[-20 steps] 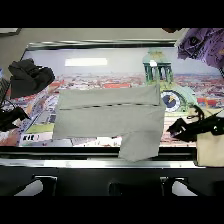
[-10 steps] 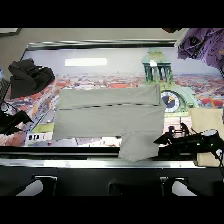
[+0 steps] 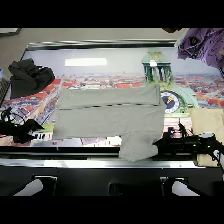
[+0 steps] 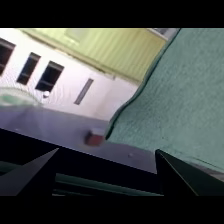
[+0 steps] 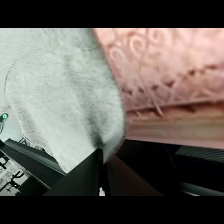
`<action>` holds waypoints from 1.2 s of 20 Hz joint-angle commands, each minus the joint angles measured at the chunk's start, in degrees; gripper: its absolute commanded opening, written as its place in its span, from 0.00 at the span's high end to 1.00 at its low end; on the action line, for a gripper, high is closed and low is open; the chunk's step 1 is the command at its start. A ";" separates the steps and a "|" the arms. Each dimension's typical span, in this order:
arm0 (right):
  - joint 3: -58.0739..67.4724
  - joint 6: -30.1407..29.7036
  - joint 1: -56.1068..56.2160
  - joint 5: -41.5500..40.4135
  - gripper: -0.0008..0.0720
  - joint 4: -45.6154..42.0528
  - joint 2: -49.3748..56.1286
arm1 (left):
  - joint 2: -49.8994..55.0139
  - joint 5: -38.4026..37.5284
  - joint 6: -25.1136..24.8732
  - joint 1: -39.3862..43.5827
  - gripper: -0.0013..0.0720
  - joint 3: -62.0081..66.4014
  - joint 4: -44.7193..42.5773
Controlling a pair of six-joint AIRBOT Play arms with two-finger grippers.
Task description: Fold the clothes and pants, and hang the long-sleeved shirts on hangers.
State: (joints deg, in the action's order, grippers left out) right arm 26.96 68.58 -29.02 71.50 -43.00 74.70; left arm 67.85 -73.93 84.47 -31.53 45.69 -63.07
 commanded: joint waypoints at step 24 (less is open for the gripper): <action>-0.07 0.85 -0.02 2.21 0.94 -3.19 -12.33 | 3.19 0.85 -10.40 4.04 0.96 -6.88 14.91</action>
State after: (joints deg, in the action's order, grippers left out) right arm 26.89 67.99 -29.02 72.88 -44.07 68.55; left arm 74.22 -69.71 70.26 -27.53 37.45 -46.00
